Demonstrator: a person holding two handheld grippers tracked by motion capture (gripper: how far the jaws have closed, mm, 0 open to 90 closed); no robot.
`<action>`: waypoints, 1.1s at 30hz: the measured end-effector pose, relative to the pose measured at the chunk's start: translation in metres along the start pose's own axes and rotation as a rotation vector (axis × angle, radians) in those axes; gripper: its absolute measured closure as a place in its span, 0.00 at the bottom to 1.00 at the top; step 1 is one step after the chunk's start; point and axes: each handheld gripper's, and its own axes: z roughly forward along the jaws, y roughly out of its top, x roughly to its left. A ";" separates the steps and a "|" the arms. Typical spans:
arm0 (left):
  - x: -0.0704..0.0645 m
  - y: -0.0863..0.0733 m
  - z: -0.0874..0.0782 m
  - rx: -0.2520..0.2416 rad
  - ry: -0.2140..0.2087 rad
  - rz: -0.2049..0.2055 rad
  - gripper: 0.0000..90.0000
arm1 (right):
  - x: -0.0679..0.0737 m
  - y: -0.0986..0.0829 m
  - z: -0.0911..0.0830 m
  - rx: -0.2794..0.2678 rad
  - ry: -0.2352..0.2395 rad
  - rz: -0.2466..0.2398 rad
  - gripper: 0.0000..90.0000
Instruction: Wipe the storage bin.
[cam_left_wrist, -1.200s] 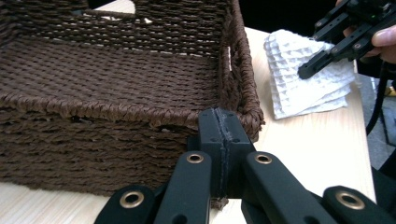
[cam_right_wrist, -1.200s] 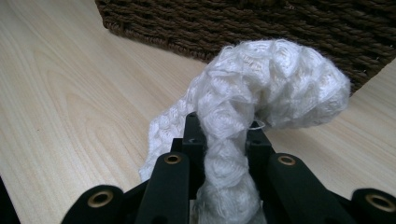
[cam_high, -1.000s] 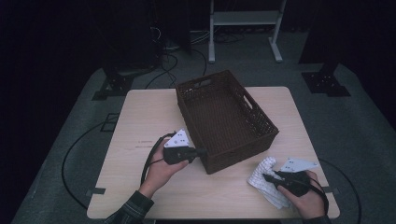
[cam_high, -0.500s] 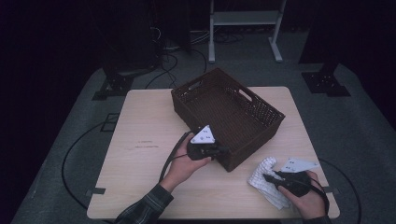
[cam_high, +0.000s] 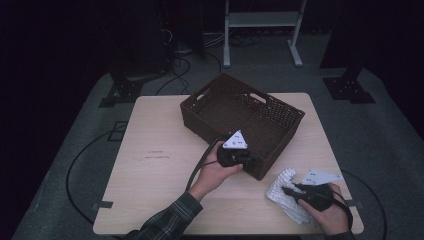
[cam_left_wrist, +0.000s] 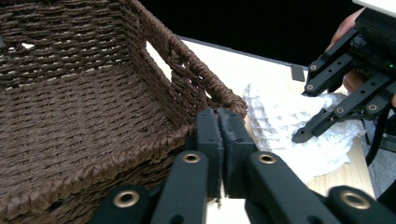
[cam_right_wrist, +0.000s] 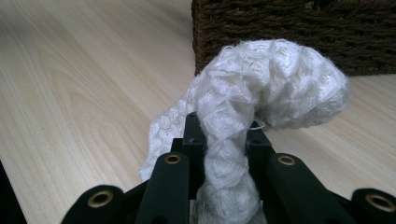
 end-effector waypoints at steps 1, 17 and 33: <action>0.001 0.001 -0.002 0.003 0.011 0.004 0.91 | 0.000 0.000 0.000 0.001 -0.001 0.001 0.84; 0.043 0.010 -0.052 0.050 0.109 0.005 0.62 | -0.001 -0.001 0.000 0.002 -0.008 0.004 0.84; 0.113 0.007 -0.098 0.029 0.220 -0.067 0.59 | -0.001 -0.001 0.001 0.004 -0.016 -0.001 0.84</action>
